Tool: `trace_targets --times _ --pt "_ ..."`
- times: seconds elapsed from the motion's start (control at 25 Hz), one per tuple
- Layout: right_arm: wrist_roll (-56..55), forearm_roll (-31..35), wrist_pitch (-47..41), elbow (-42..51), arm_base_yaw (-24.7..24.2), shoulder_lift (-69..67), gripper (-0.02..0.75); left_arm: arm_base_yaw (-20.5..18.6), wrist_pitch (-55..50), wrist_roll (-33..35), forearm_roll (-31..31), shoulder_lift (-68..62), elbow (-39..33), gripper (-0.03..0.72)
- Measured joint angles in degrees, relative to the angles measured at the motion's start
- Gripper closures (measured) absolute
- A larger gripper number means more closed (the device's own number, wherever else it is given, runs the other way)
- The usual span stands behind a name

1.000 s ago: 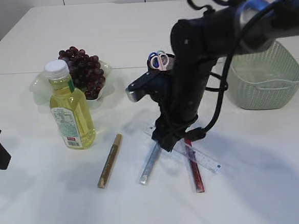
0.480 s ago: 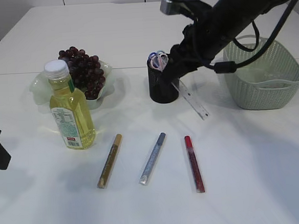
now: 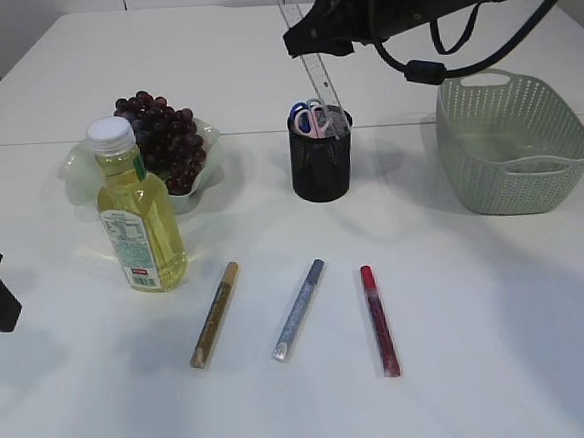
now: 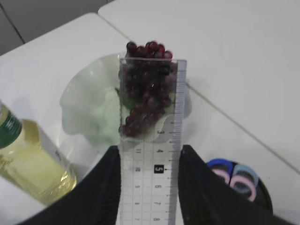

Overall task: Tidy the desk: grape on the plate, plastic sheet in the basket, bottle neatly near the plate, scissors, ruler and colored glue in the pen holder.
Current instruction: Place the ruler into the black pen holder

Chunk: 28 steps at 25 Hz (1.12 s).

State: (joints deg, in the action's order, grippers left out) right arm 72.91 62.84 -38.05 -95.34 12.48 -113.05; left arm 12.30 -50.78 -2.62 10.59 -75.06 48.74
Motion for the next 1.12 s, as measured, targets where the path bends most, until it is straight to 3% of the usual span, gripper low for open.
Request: trace_targets --times 0.28,0.36,0.92,1.12 --pt "28.36 32.51 3.65 -0.88 -2.23 -7.25 0.444 0.00 0.00 0.00 0.00 0.00 0.00 0.253" --pt "34.59 36.92 3.31 -1.49 -2.97 -9.57 0.444 0.00 0.00 0.00 0.00 0.00 0.00 0.253" --pt "39.02 39.26 -1.59 -6.68 -4.47 -17.70 0.444 0.00 0.00 0.00 0.13 0.00 0.00 0.253" --pt "39.02 39.26 -2.13 -6.68 -4.47 -18.55 0.386 0.00 0.00 0.00 0.13 0.00 0.00 0.253"
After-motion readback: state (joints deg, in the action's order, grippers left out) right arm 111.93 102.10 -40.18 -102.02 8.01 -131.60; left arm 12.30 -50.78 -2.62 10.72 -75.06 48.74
